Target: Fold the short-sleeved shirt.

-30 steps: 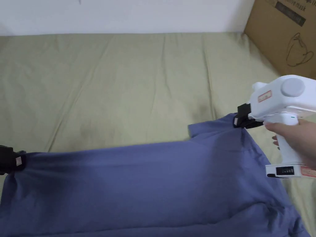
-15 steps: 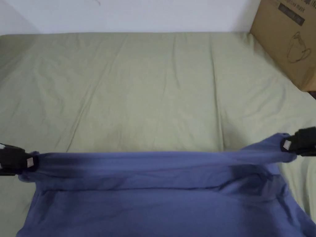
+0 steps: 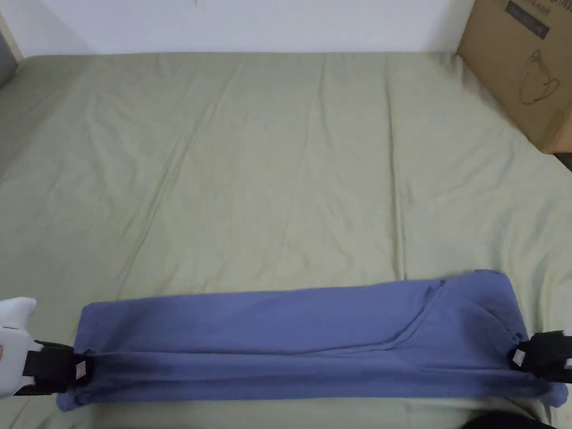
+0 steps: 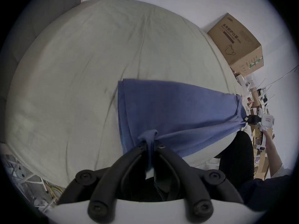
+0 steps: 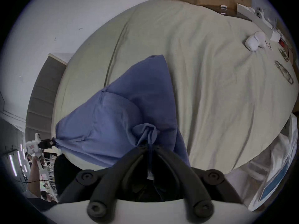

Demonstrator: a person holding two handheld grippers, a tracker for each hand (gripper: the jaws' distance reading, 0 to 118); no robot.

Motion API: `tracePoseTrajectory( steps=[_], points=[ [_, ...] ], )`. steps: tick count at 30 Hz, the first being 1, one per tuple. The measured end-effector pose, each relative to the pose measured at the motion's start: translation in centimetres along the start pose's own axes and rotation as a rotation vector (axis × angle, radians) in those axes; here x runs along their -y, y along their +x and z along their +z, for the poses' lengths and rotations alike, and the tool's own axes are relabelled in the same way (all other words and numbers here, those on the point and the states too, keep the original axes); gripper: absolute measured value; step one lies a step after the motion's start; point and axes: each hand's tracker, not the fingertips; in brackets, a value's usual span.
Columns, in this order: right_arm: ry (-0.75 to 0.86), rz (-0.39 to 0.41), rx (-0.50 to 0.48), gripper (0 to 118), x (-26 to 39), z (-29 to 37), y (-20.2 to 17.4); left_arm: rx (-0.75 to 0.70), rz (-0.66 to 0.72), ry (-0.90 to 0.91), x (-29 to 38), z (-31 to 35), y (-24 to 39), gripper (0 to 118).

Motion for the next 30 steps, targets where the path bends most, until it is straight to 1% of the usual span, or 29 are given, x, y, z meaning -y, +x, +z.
tracePoseTrajectory(
  steps=[1,2,3,4,5,6,8,9,11,12,14,16,17,18,19,20,21,22,23,24,25,26,30],
  points=[
    [0.015,0.018,0.032,34,0.2,0.1,-0.1,-0.024,0.002,0.004,0.2,0.0,0.0,32],
    [0.022,0.037,0.07,70,0.4,0.2,-0.4,-0.05,0.002,0.013,0.4,0.0,-0.1,58],
    [0.029,0.055,0.096,95,0.5,0.2,-0.6,-0.068,0.006,0.023,0.6,0.0,-0.2,80],
    [0.035,0.06,0.103,111,0.7,0.3,-0.9,-0.071,0.014,0.031,0.7,0.2,-0.3,99],
    [0.05,0.065,0.132,116,0.8,0.6,-1.2,-0.073,0.024,0.045,0.9,0.5,-0.2,114],
    [0.073,0.07,0.163,116,0.9,0.9,-1.7,-0.075,0.034,0.068,1.0,0.8,0.0,116],
    [0.149,0.094,0.203,116,0.9,2.0,-3.3,-0.108,0.018,0.173,1.0,2.2,1.2,116],
    [0.182,0.105,0.233,116,0.9,2.4,-3.9,-0.139,0.002,0.216,0.9,2.7,2.0,116],
    [0.265,0.128,0.262,116,0.6,3.4,-6.1,-0.227,-0.055,0.305,0.6,3.6,4.3,116],
    [0.295,0.137,0.263,116,0.4,3.7,-7.2,-0.247,-0.079,0.337,0.4,3.9,5.4,116],
    [0.331,0.158,0.228,116,-0.2,4.1,-9.8,-0.277,-0.109,0.394,0.1,4.3,8.0,116],
    [0.347,0.192,0.195,116,-0.5,4.0,-12.5,-0.262,-0.123,0.425,-0.1,4.3,10.1,115],
    [0.369,0.207,0.204,116,-0.6,3.7,-13.7,-0.259,-0.127,0.424,-0.2,4.1,11.1,114],
    [0.385,0.227,0.206,115,-0.6,3.5,-15.0,-0.264,-0.135,0.431,-0.2,3.9,12.2,110],
    [0.399,0.244,0.198,111,-0.5,3.2,-16.1,-0.269,-0.145,0.433,-0.2,3.6,13.0,102],
    [0.415,0.26,0.181,93,-0.3,3.0,-17.1,-0.274,-0.158,0.432,-0.3,3.1,13.8,76],
    [0.422,0.266,0.172,64,-0.3,2.5,-17.7,-0.276,-0.166,0.43,-0.2,2.7,14.4,47],
    [0.419,0.27,0.177,26,-0.2,1.9,-18.4,-0.275,-0.167,0.419,-0.2,2.1,14.8,19],
    [0.413,0.278,0.183,4,-0.1,1.5,-19.0,-0.272,-0.16,0.403,-0.1,1.6,15.2,4],
    [0.414,0.283,0.175,4,0.0,1.3,-19.4,-0.26,-0.144,0.393,0.0,1.2,15.1,3],
    [0.4,0.297,0.137,4,0.0,0.9,-19.8,-0.204,-0.124,0.368,0.0,0.8,15.0,3],
    [0.391,0.299,0.136,4,0.0,0.7,-20.2,-0.169,-0.114,0.362,0.2,0.7,15.0,1],
    [0.383,0.313,0.135,4,-0.4,0.5,-20.7,-0.178,-0.148,0.361,0.4,1.0,14.0,0]
  ],
)
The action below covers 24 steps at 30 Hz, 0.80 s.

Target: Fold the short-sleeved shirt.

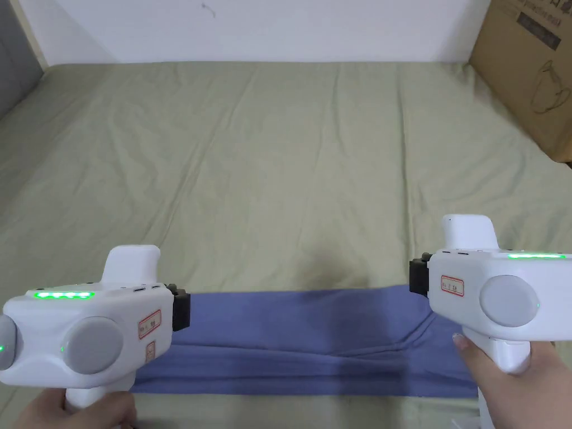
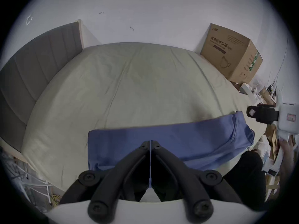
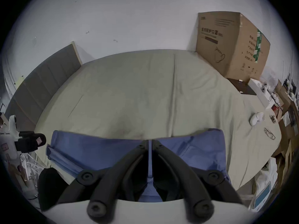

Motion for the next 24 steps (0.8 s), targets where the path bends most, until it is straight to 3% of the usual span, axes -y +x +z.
tracePoseTrajectory(
  steps=[4,7,9,10,12,13,14,16,21,24],
  points=[
    [-0.024,-0.001,-0.051,4,-0.5,0.0,0.5,0.161,0.182,-0.026,-1.2,-0.1,-7.2,0],
    [-0.028,0.035,-0.004,4,-0.2,0.1,0.4,0.34,0.352,-0.075,-1.0,-1.3,-14.3,1],
    [-0.04,0.033,-0.002,4,0.1,-0.1,0.8,0.428,0.445,-0.095,0.2,-2.2,-18.3,9],
    [-0.059,0.023,-0.006,4,0.1,-0.4,1.1,0.447,0.482,-0.104,0.6,-2.4,-19.2,24],
    [-0.089,-0.006,-0.006,4,0.6,-0.9,1.5,0.49,0.551,-0.11,1.7,-3.1,-21.4,86],
    [-0.096,-0.009,0.0,4,0.7,-1.1,1.6,0.509,0.575,-0.123,2.3,-3.8,-22.3,103],
    [-0.102,-0.013,0.008,4,0.9,-1.4,1.7,0.532,0.595,-0.133,2.8,-4.3,-22.5,111],
    [-0.116,-0.014,0.016,4,1.1,-1.5,1.6,0.58,0.639,-0.112,3.7,-4.8,-23.3,118],
    [-0.145,-0.007,0.02,4,1.0,-1.9,1.0,0.701,0.69,-0.201,4.7,-8.5,-22.9,118],
    [-0.159,-0.002,0.025,4,0.7,-2.3,1.0,0.918,0.725,-0.177,5.2,-10.6,-22.5,118]
  ],
)
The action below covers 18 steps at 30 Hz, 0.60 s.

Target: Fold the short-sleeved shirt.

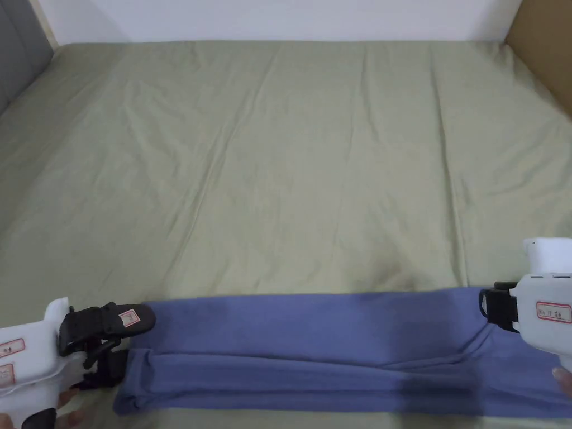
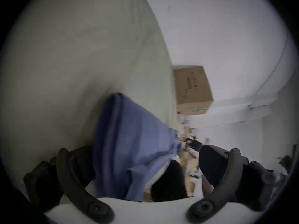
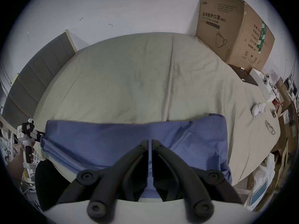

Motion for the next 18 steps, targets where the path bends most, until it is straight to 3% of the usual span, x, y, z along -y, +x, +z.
tracePoseTrajectory(
  steps=[4,5,6,7,8,9,10,11,13,18],
  points=[
    [-0.025,0.034,0.019,4,-0.6,-0.3,-0.7,0.056,0.011,-0.091,-1.6,-1.9,-1.8,118],
    [-0.026,0.039,0.02,4,-0.8,-0.4,-0.8,0.052,0.014,-0.088,-1.9,-2.0,-1.8,112],
    [-0.026,0.042,0.017,4,-1.0,-0.4,-1.0,0.041,0.02,-0.082,-2.1,-1.9,-1.6,94],
    [-0.025,0.043,0.012,4,-1.2,-0.3,-1.3,0.0,0.029,-0.076,-2.3,-1.9,-1.7,52],
    [-0.023,0.044,0.008,4,-1.3,-0.4,-1.5,-0.154,0.029,-0.081,-2.4,-2.3,-2.1,6],
    [-0.023,0.045,0.003,4,-1.4,-0.5,-1.7,-0.291,0.02,-0.096,-2.4,-3.2,-2.1,6],
    [-0.022,0.044,-0.001,4,-1.5,-0.7,-2.0,-0.298,0.013,-0.126,-2.1,-3.5,-2.5,5],
    [-0.023,0.042,-0.007,4,-1.6,-0.8,-2.1,-0.18,0.029,-0.093,-2.2,-3.0,-0.9,5],
    [-0.028,0.038,-0.022,4,-1.8,-0.9,-2.4,-0.324,-0.153,-0.096,-1.6,-4.1,2.4,5],
    [-0.021,0.066,-0.045,4,-1.7,-0.5,-2.8,-0.415,-0.178,0.018,0.2,-1.6,4.4,5]
  ],
)
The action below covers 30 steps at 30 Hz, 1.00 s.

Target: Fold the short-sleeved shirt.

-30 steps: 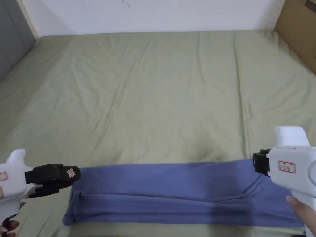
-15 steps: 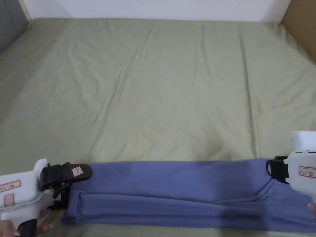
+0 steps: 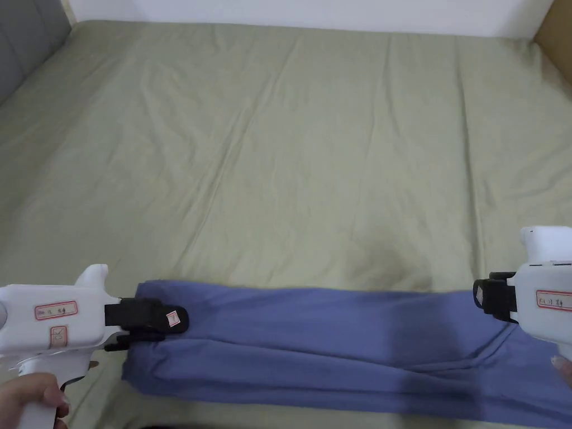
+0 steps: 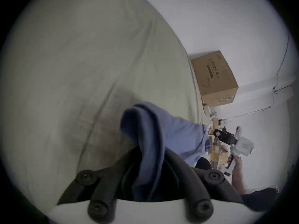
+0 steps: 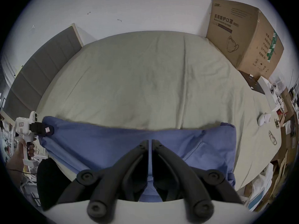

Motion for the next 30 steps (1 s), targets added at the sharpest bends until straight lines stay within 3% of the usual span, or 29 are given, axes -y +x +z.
tracePoseTrajectory(
  steps=[2,7,11,14,21,26,27,28,30],
  points=[
    [0.002,0.003,-0.008,4,0.2,0.2,0.3,-0.052,-0.03,0.049,0.3,1.6,1.2,5],
    [0.002,-0.017,-0.027,4,1.0,0.3,1.5,-0.467,-0.149,0.114,-0.2,5.0,3.6,5],
    [0.005,-0.047,-0.051,4,1.6,0.6,2.5,-0.591,-0.23,0.117,0.2,5.1,6.8,5],
    [0.016,-0.076,-0.063,4,1.7,1.0,3.5,-0.569,-0.294,0.119,0.7,3.9,10.7,5],
    [0.036,-0.108,-0.07,4,2.0,1.8,5.4,-0.233,-0.238,-0.007,1.8,-3.6,18.4,6],
    [0.04,-0.125,-0.066,4,2.3,2.1,6.4,-0.201,-0.243,-0.142,3.0,-11.9,20.2,9],
    [0.04,-0.128,-0.067,4,2.4,2.2,6.5,-0.171,-0.22,-0.172,3.2,-13.0,20.3,16],
    [0.039,-0.132,-0.067,4,2.5,2.2,6.7,-0.131,-0.19,-0.202,3.2,-14.2,20.1,30],
    [0.038,-0.138,-0.068,4,2.6,2.2,6.7,-0.068,-0.116,-0.241,3.3,-15.5,19.9,86]
  ],
)
